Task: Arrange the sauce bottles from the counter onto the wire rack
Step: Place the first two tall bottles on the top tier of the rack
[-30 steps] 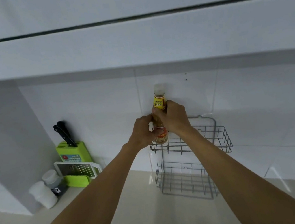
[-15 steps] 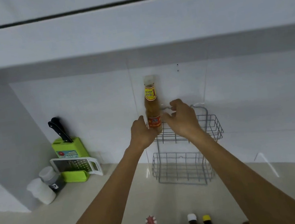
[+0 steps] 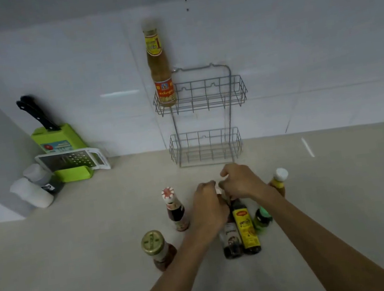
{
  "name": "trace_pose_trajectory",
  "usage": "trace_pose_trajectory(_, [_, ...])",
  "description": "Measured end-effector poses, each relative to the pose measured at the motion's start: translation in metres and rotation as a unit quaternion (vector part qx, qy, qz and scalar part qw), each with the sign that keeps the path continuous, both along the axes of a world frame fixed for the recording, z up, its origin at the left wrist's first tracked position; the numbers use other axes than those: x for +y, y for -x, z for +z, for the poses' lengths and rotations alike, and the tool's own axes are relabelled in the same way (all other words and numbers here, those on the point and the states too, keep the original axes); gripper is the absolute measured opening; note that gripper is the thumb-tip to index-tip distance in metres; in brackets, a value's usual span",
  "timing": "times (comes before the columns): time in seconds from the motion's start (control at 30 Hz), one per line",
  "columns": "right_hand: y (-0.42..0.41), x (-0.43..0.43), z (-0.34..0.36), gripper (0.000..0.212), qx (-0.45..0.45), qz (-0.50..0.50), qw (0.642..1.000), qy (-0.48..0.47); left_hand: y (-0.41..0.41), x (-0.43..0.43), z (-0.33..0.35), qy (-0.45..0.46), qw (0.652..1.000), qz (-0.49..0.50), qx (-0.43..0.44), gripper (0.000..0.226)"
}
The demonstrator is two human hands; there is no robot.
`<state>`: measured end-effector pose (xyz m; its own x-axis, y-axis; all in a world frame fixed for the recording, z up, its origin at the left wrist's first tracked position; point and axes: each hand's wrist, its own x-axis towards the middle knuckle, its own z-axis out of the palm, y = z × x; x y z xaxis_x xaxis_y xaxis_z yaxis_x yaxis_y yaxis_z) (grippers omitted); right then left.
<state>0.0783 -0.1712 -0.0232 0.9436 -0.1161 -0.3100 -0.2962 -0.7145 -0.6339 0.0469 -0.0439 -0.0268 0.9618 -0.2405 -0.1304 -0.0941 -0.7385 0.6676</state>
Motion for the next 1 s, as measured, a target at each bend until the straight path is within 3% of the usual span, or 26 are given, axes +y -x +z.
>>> trace_pose_trajectory(0.07, [0.008,0.002,-0.015,0.032,0.036,0.02,0.997,0.059,0.016,0.004,-0.026,-0.053,0.997,-0.016,0.059,0.017])
trace_pose_trajectory(0.2, [0.015,0.017,-0.035,0.03,0.064,0.051,0.989,0.123,0.034,0.014,-0.062,-0.055,0.983,0.009,0.174,0.029])
trace_pose_trajectory(0.3, [0.019,0.027,-0.046,0.038,0.061,0.058,0.986,0.147,0.037,0.015,-0.078,-0.006,0.975,0.031,0.22,0.045])
trace_pose_trajectory(0.53, [0.026,0.043,-0.055,0.042,0.084,0.103,0.969,0.208,0.037,0.017,-0.111,0.115,0.952,0.113,0.262,0.049])
trace_pose_trajectory(0.63, [0.026,0.041,-0.043,0.043,0.085,0.088,0.981,0.152,0.046,0.015,-0.098,0.113,0.962,0.14,0.205,0.036])
trace_pose_trajectory(0.73, [0.025,0.036,-0.014,0.054,0.029,0.038,0.997,0.06,0.043,0.014,-0.069,0.131,0.977,0.132,0.107,0.02])
trace_pose_trajectory(0.87, [0.024,0.02,0.054,0.058,-0.097,-0.005,0.995,-0.027,0.014,0.017,-0.017,0.16,0.983,0.075,-0.043,0.031])
trace_pose_trajectory(1.0, [0.013,0.005,0.12,0.059,-0.236,-0.052,0.965,-0.106,-0.027,0.014,0.047,0.156,0.967,0.036,-0.2,0.033])
